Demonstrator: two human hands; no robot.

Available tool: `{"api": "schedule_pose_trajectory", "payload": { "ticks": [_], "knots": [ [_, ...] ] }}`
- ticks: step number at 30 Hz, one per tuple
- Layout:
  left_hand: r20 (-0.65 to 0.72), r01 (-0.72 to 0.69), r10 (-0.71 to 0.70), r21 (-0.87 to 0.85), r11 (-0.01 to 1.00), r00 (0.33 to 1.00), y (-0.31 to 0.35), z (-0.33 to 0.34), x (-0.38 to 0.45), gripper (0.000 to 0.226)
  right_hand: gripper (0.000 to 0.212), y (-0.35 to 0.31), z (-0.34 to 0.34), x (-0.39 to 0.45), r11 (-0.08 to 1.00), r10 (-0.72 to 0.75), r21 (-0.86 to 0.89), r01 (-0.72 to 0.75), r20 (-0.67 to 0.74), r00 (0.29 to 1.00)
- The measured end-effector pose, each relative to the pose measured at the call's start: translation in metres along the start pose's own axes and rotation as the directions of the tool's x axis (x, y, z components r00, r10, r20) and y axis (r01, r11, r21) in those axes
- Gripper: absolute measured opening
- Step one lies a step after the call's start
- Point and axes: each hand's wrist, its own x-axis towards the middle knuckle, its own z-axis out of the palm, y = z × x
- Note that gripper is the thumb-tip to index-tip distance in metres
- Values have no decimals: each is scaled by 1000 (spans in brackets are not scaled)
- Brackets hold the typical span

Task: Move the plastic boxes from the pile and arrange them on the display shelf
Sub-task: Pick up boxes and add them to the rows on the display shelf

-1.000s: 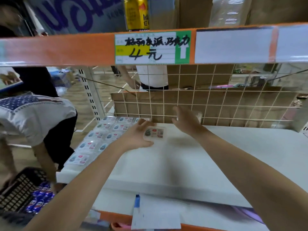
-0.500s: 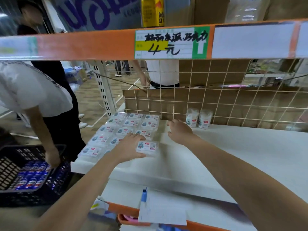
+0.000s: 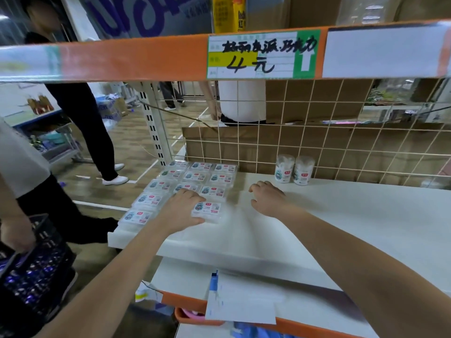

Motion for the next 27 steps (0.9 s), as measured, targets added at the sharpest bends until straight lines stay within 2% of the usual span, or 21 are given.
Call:
{"api": "schedule_pose_trajectory", "payload": {
  "ticks": [8,13,17,21,27],
  "knots": [
    [40,-67,67,-1,998,997,7,-15,8,63,41,12,-6,-7,998,-59,37,60,-20,998],
    [27,-184,184,21,983,983,61,-28,48,62,43,40,-22,-26,996,-88,-4,88,-66,994],
    [19,-273,273,55,960,962,135,-16,84,49,45,83,-37,-59,992,0,-123,-8,-67,998],
    [51,-362,359,82,928,932,224,-2,105,45,46,145,-49,-116,972,164,-158,-175,-82,983],
    [127,-528,517,79,846,847,367,7,112,45,52,248,-63,-230,890,427,-138,-435,-85,900]
  ]
}}
